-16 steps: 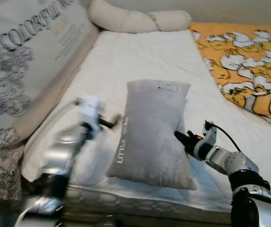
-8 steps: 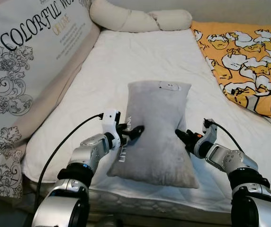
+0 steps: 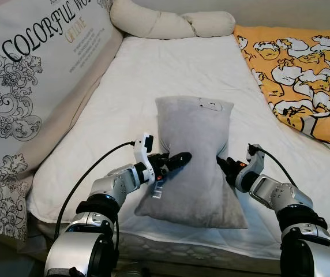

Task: Clean up the room

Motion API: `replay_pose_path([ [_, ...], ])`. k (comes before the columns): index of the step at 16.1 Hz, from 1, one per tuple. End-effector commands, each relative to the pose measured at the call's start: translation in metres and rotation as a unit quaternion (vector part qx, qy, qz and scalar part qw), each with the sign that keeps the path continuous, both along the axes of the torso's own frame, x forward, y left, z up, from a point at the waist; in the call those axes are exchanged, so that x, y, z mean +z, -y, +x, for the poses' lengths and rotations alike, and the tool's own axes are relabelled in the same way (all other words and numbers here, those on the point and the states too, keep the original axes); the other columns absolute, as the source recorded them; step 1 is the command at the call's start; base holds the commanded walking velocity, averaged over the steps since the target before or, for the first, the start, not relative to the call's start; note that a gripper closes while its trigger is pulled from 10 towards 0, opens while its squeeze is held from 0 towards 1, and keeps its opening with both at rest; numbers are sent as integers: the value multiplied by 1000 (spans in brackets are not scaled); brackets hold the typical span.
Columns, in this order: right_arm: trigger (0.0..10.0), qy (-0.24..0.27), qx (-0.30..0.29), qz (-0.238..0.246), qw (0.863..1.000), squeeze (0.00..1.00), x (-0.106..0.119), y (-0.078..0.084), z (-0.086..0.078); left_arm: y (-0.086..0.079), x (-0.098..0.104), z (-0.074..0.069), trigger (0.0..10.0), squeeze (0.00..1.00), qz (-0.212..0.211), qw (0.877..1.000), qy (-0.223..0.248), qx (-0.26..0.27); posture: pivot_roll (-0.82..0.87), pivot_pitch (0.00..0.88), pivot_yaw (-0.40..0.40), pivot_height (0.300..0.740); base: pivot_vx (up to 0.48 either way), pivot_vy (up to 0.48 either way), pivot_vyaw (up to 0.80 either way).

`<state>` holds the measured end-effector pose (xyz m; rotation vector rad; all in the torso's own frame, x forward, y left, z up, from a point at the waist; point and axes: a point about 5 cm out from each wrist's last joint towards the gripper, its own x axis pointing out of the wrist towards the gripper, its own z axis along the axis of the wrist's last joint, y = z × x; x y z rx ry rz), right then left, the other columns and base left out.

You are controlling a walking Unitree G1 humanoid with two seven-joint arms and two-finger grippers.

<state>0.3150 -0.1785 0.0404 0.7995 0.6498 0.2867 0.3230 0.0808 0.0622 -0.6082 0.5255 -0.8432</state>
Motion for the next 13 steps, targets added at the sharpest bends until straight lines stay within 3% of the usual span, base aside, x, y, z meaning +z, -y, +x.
replay_pose_path([
  [1, 0, 27, 32, 17, 999, 0, 13, -20, 10, 14, 3, -1, 0, 0, -3, 999, 2, -35, -43, 0, 58, 740, 0, 0, 0],
  [6, 0, 73, 41, 28, 996, 0, 28, -35, 20, 12, 4, 2, 0, 0, 42, 998, 18, -45, -51, 0, 73, 740, 0, 0, 0],
  [13, 0, 166, 32, 44, 985, 0, 49, -54, 28, 11, 30, 23, 0, 0, 46, 997, 69, -7, -33, 0, 79, 740, 0, 0, 0],
])
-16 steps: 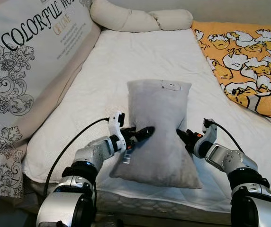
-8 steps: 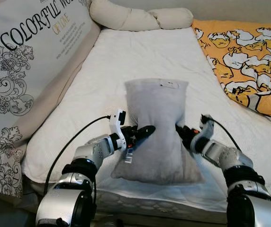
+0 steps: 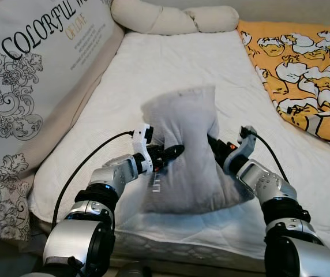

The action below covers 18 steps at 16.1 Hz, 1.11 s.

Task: Clean up the room

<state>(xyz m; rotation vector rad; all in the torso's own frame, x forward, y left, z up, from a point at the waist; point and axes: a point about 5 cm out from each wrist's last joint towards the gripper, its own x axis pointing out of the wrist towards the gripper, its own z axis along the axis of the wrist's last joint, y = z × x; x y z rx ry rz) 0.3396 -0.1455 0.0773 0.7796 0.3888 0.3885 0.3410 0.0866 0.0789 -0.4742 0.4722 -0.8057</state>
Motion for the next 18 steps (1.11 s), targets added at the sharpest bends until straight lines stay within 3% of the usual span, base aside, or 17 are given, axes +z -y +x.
replay_pose_path([
  [1, 0, 46, 36, 20, 998, 0, 15, -22, 4, 17, 19, 8, 0, 0, -5, 999, 35, -21, -26, 0, 78, 740, 0, 0, 0],
  [3, 0, 91, 22, 13, 996, 0, 25, -24, 4, 13, 38, 16, 0, 0, 18, 995, 97, -16, -18, 0, 80, 740, 0, 0, 0],
  [6, 0, 145, 30, -92, 985, 0, 24, -27, -5, 12, 58, 16, 0, 0, 64, 983, 169, -24, -18, 0, 87, 740, 0, 0, 0],
  [8, 0, 148, 16, -120, 982, 0, 21, -25, -11, 12, 66, 13, 0, 0, 99, 973, 209, -14, -15, 0, 78, 740, 0, 0, 0],
  [9, 0, 150, 5, -131, 980, 0, 21, -22, -14, 10, 66, 12, 0, 0, 130, 965, 227, -10, -17, 0, 76, 740, 0, 0, 0],
  [10, 0, 156, -22, -159, 975, 0, 21, -18, -22, 5, 65, 6, 0, 0, 197, 944, 264, 4, -20, 0, 75, 740, 0, 0, 0],
  [13, 0, 168, -28, -184, 968, 0, 18, -19, -37, 1, 65, -10, 0, 0, 232, 929, 286, 30, 0, 0, 60, 740, 0, 0, 0],
  [17, 0, 149, -52, -205, 966, 0, 14, -21, -41, 2, 61, -21, 0, 0, 256, 919, 298, 31, -9, 0, 52, 740, 0, 0, 0],
  [18, 10000, 139, -56, -200, 968, 0, 13, -21, -41, 3, 63, -20, 10000, 0, 268, 914, 302, 48, 0, 0, 40, 740, 0, 0, 0],
])
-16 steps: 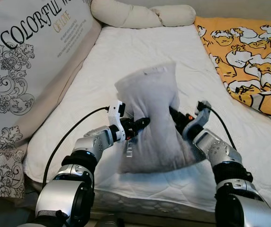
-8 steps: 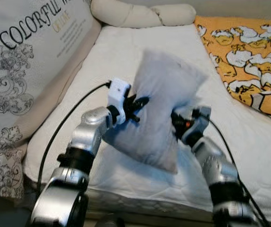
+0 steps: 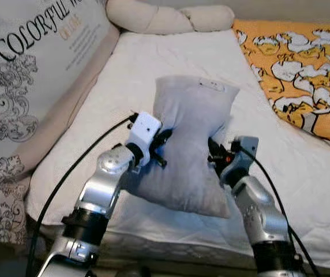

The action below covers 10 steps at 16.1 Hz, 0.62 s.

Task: Clean up the room

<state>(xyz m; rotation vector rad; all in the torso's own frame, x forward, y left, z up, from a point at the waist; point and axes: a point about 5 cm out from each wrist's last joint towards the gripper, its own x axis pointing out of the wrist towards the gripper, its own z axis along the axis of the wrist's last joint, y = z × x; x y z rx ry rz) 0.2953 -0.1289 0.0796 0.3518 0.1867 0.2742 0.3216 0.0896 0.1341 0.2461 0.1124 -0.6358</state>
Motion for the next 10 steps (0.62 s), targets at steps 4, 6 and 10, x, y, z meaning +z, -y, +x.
replay_pose_path([
  [4, 10000, 11, 8, -23, 1000, 0, 6, -6, 3, -2, 20, 3, 10000, 0, 1, 998, 52, 31, 14, 0, 34, 740, 0, 0, 0],
  [6, 10000, -1, -23, 1, 1000, 0, 5, -3, 5, -6, 17, 1, 10000, 0, 13, 998, 49, 40, 25, 0, 34, 740, 0, 0, -750],
  [10, 10000, 9, -22, 9, 1000, 0, 8, -4, 5, -11, 19, 6, 10000, 0, 26, 996, 55, 57, 20, 0, 29, 740, 0, 329, 0],
])
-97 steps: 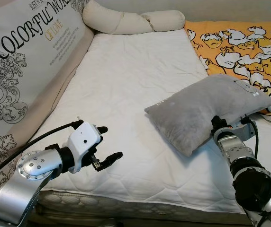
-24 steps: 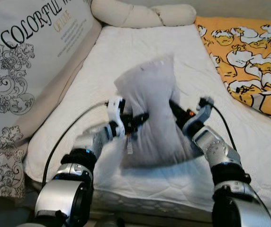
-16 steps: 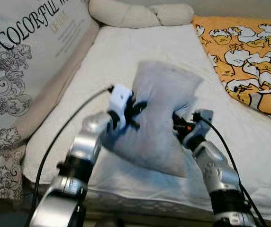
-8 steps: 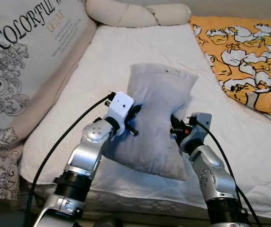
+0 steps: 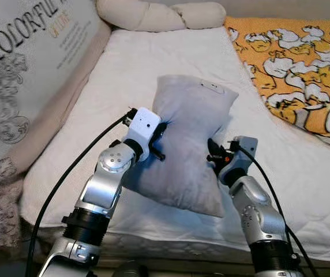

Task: Clean up the room

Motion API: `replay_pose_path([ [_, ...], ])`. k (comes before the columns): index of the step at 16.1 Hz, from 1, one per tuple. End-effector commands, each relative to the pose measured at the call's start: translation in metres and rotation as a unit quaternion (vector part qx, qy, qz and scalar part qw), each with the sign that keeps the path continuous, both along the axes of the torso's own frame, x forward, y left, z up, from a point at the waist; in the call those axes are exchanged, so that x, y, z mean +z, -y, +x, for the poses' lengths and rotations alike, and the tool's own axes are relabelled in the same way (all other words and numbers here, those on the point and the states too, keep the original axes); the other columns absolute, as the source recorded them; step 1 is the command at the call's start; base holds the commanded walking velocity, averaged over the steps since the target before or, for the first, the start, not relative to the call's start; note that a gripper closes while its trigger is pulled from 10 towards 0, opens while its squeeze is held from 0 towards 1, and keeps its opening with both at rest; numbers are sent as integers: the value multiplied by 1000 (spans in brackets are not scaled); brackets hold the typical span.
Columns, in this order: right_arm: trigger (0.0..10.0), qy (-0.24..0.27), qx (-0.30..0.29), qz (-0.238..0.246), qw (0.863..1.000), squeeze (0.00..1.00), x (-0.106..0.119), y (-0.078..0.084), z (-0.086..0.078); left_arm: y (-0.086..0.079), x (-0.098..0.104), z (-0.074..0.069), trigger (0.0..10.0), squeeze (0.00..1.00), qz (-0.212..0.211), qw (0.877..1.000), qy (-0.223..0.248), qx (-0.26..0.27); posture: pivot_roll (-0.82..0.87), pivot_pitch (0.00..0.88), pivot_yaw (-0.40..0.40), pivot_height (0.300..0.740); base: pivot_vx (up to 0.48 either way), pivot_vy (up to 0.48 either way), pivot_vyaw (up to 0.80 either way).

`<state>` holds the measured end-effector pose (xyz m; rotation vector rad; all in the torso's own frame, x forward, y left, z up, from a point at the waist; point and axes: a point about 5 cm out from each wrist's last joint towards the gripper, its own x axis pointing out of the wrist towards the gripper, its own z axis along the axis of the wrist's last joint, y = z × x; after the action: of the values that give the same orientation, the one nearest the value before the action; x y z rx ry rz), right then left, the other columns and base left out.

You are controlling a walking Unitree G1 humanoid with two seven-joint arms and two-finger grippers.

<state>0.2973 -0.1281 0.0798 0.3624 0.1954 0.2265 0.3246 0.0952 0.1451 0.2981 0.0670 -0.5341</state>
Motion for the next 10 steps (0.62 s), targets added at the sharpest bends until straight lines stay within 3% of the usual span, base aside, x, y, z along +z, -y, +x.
replay_pose_path([
  [1, 10000, 17, -1, 7, 1000, 0, 8, -3, 3, -5, 8, 4, 10000, 0, 9, 1000, 20, 13, 18, 0, 26, 740, 0, 352, 0],
  [4, 10000, 9, 4, 9, 1000, 0, 7, -3, 4, -5, 9, 6, 10000, 0, 8, 1000, 22, 16, 16, 0, 24, 740, 0, 360, 0],
  [6, 10000, 7, -2, 7, 1000, 0, 6, -2, 6, -4, 10, 7, 10000, 0, 10, 1000, 24, 17, 20, 0, 23, 740, 0, 480, -800],
  [10, 10000, -2, -9, 5, 1000, 0, 3, -1, 5, -6, 8, 7, 10000, 0, 14, 999, 22, 21, 17, 0, 25, 740, 0, 479, 0],
])
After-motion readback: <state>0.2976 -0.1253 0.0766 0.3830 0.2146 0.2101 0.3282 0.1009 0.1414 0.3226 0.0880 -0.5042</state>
